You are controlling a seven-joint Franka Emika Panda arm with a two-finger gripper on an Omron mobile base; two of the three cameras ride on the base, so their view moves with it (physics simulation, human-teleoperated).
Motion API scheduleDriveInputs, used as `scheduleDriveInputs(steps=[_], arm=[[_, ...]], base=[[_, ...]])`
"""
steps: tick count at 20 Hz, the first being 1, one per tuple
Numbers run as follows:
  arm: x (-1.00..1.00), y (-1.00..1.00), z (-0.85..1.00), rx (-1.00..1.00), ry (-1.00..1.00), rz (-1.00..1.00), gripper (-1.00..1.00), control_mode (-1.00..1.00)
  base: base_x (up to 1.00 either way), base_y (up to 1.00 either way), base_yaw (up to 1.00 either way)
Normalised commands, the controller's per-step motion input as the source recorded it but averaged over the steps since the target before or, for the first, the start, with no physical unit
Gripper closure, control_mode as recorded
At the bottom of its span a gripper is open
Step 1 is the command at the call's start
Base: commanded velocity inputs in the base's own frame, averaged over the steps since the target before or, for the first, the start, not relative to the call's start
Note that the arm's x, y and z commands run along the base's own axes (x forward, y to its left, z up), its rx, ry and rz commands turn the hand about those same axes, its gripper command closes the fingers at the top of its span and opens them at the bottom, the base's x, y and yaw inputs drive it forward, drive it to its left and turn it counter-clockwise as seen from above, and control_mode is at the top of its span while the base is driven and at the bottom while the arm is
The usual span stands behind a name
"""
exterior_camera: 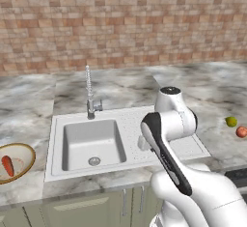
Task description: There is a mixed pile of frozen fruits and vegetables on the counter. Locate all the frozen vegetables and place the items in a bowl on the counter. Take all the frozen fruits and defrost them in a running sink.
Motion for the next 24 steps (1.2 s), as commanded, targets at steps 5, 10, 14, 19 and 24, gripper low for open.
scheduleDriveInputs(steps=[5, 10, 14, 19, 24], arm=[[0.19, 0.59, 0.1, -0.03, 0.07, 0.08, 1.0, -1.0], [0.06, 1.0, 0.0, -0.08, 0.0, 0.05, 1.0, -1.0], [0.21, 1.0, 0.01, -0.04, 0.03, 0.06, 1.0, -1.0], [0.3, 1.0, 0.0, -0.03, 0.0, 0.09, 1.0, -1.0], [0.3, 1.0, 0.11, 0.0, 0.02, 0.07, 1.0, -1.0]], base=[[0.0, 0.0, 0.0], [0.0, 0.0, 0.0], [0.0, 0.0, 0.0], [0.0, 0.0, 0.0], [0.0, 0.0, 0.0]])
